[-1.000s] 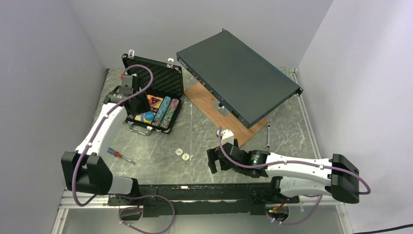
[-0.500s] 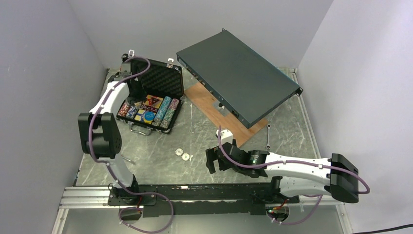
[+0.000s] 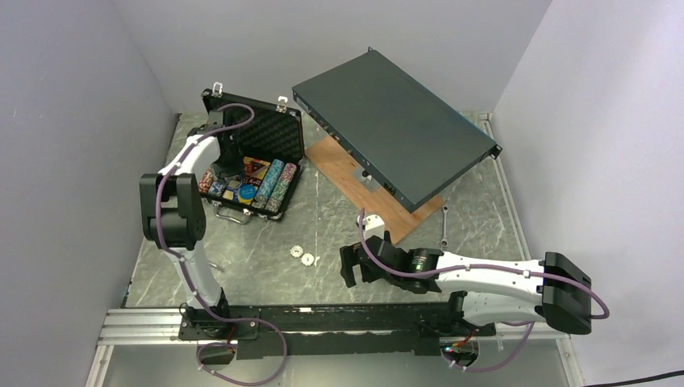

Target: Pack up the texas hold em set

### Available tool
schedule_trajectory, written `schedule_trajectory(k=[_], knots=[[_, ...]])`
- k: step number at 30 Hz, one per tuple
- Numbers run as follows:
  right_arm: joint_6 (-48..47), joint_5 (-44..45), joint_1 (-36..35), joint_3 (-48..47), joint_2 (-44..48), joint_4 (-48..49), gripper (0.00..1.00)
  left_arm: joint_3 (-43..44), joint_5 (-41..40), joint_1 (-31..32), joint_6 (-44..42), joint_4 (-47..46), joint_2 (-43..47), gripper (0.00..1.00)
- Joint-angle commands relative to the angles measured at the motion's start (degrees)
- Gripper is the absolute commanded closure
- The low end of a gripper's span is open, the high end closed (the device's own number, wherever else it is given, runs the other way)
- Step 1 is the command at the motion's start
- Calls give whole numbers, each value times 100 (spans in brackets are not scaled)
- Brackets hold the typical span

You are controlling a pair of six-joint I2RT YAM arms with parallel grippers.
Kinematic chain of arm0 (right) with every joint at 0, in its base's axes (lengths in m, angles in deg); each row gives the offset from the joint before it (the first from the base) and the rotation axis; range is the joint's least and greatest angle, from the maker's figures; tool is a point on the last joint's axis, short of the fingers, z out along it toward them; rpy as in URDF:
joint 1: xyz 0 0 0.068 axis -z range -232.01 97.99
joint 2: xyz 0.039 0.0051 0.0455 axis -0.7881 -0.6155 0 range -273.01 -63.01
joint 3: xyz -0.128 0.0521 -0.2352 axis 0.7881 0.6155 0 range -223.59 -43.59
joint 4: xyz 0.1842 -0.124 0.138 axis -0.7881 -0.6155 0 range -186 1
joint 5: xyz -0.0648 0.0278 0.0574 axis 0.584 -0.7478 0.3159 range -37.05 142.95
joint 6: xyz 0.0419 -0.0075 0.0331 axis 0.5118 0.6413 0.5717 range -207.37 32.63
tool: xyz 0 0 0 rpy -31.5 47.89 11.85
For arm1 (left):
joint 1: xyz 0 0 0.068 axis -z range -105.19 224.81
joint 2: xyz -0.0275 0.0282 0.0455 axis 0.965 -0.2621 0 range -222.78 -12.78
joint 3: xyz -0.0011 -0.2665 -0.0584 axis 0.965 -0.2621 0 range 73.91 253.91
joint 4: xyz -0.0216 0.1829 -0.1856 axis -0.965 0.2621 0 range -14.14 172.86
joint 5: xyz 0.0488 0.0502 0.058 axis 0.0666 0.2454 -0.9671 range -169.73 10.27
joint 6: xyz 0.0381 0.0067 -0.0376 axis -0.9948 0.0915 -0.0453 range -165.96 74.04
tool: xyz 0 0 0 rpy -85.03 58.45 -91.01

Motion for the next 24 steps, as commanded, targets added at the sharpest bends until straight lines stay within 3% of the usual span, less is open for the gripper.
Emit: schedule_trajectory(k=[1, 24], knots=[[121, -28, -12, 17, 33, 268, 0, 198, 33, 5, -35, 20, -236, 100], [96, 21, -14, 68, 207, 251, 1, -60, -233, 27, 19, 76, -144, 100]])
